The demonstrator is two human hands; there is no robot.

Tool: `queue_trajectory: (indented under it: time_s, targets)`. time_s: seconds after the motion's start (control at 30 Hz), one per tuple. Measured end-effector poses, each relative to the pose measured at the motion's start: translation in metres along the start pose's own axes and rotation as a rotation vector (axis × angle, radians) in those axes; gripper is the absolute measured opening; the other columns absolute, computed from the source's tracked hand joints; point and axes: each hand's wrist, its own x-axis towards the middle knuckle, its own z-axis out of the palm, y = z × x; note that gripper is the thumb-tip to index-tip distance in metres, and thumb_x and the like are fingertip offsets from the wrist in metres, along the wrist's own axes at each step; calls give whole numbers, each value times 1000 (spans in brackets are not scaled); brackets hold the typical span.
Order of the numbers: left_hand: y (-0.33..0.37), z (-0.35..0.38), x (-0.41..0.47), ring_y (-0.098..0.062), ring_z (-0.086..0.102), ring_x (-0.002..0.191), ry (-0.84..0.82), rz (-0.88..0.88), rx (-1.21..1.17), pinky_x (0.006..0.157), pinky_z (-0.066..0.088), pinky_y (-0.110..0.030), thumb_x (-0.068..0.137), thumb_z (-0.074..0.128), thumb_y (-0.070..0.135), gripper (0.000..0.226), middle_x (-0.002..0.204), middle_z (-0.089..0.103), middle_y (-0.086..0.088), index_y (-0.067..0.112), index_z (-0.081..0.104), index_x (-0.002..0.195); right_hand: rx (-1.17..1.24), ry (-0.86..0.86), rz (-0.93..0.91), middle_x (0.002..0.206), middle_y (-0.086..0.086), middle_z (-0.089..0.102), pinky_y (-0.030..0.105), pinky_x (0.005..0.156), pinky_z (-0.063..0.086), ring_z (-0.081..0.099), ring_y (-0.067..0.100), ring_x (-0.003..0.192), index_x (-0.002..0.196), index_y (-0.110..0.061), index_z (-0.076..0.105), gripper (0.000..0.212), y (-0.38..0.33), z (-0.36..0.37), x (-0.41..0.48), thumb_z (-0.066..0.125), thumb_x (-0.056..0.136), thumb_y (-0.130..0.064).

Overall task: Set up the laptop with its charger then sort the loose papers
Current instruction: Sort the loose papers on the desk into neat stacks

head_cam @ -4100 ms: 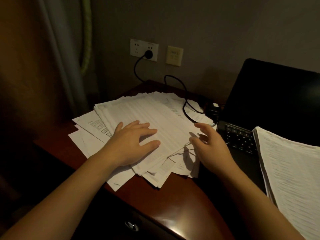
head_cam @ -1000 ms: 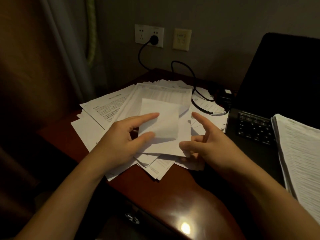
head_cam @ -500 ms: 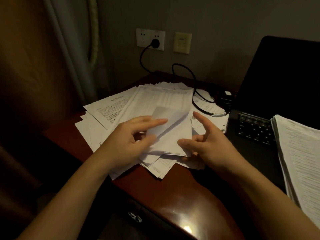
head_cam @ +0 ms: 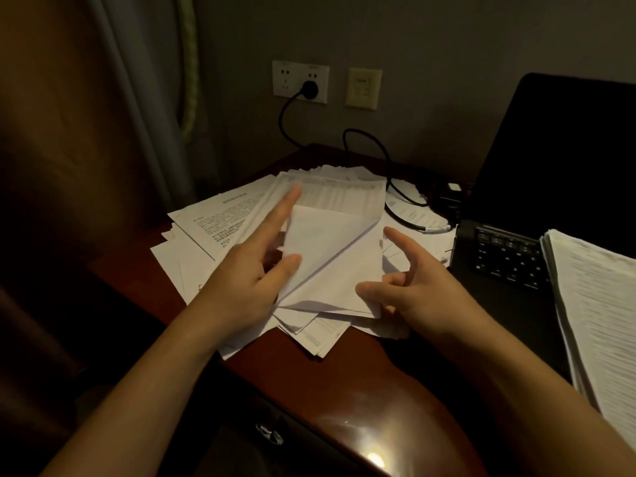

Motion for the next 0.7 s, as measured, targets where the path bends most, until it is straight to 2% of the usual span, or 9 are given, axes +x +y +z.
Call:
queue_trajectory:
  time_s: [0.07,0.13,0.2,0.3,0.37,0.47,0.57,0.63,0.7]
  targets:
    - [1,-1,0,8,47,73,14,30,54,65,45,-5,104,49,23,68,96,46,35,76,21,136,17,29,6,76,12,73,42,58,62,74,31,68,153,-49,20,97,0,3,1,76,86,-9]
    - [1,-2,0,14,51,81,-68,39,58,66,44,-3,100,56,21,57,92,50,34,67,42,130,43,62,9,80,15,73,48,60,63,75,35,76,152,-50,22,95,-1,8,2,77,85,-11]
    - [2,-2,-2,28,47,98,-152,16,48,71,48,-4,90,71,25,56,102,48,51,58,49,129,40,95,-1,81,14,72,50,60,63,75,30,73,152,-50,23,94,0,11,2,78,85,-13]
    - [0,-1,-2,34,41,100,-113,20,98,70,52,-8,89,72,27,63,112,46,47,57,43,135,36,71,8,72,4,72,41,55,62,74,25,65,153,-50,18,94,-1,8,1,76,88,-14]
    - [2,-1,-2,26,51,94,-73,16,66,73,57,-16,98,60,24,64,118,41,43,67,31,136,10,27,10,73,5,74,36,53,60,72,22,61,155,-49,14,97,-3,1,-1,75,88,-12]
    - [5,-1,-3,10,61,86,5,27,48,73,59,-23,104,50,21,73,97,51,38,79,17,133,-16,32,-8,76,11,74,40,58,61,70,26,64,156,-47,14,99,-4,-3,-3,76,87,-12]
    - [4,-1,-2,15,52,92,-36,75,100,74,49,-8,103,50,16,56,96,51,33,64,43,130,57,72,-45,83,15,75,63,69,59,74,39,81,153,-49,21,95,-3,3,-3,79,84,-18]
    - [4,-1,-4,17,49,107,-141,41,55,74,48,-6,94,65,27,44,102,50,42,54,56,127,55,125,-90,84,14,76,60,68,60,75,34,80,154,-44,23,93,-3,9,-1,79,84,-21]
    - [3,-1,-5,32,39,107,-155,34,72,74,42,3,83,76,34,54,105,48,41,48,56,131,38,172,-117,88,16,76,55,66,61,75,33,80,154,-41,24,89,-3,13,-1,78,85,-24]
